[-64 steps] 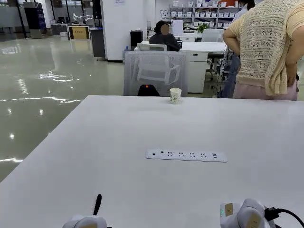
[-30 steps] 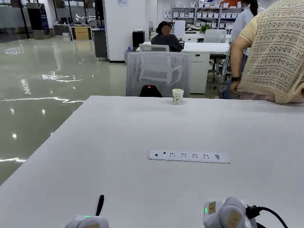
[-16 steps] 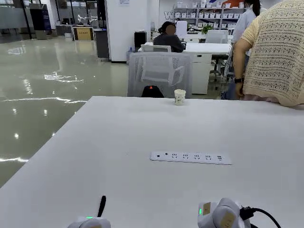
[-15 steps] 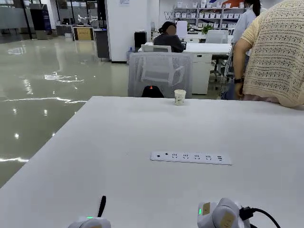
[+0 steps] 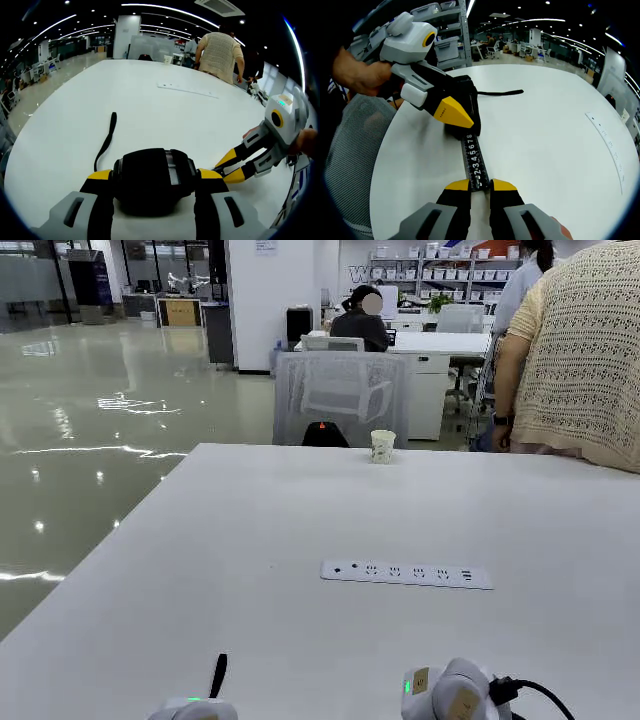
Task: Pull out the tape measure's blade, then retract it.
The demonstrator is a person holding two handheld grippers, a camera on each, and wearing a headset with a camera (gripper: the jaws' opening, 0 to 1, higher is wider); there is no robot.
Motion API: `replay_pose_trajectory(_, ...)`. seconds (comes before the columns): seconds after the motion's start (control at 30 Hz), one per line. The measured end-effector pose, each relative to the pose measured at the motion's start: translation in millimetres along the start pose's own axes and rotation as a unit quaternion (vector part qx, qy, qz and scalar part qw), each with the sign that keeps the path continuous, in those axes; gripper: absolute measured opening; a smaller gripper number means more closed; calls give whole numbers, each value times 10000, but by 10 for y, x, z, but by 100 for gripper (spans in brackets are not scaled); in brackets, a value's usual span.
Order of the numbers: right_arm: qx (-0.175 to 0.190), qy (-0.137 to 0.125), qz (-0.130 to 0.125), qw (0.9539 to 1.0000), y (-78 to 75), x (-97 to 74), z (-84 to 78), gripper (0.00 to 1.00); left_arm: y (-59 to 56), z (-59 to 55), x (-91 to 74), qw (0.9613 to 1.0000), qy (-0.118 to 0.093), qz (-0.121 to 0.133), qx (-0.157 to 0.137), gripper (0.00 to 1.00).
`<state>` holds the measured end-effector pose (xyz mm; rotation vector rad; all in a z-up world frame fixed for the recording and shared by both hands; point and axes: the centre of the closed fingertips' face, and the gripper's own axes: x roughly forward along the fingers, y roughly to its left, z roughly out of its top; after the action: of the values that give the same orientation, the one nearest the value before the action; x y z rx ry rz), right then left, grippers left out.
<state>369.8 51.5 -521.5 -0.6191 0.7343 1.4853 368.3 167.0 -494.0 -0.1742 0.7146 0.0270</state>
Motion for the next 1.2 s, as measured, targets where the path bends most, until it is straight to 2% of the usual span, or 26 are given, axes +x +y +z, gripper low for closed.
replay_pose_trajectory(1.2,-69,-132,80,9999,93,244,292,10,14,-9,24,10000,44,-49,-26,60)
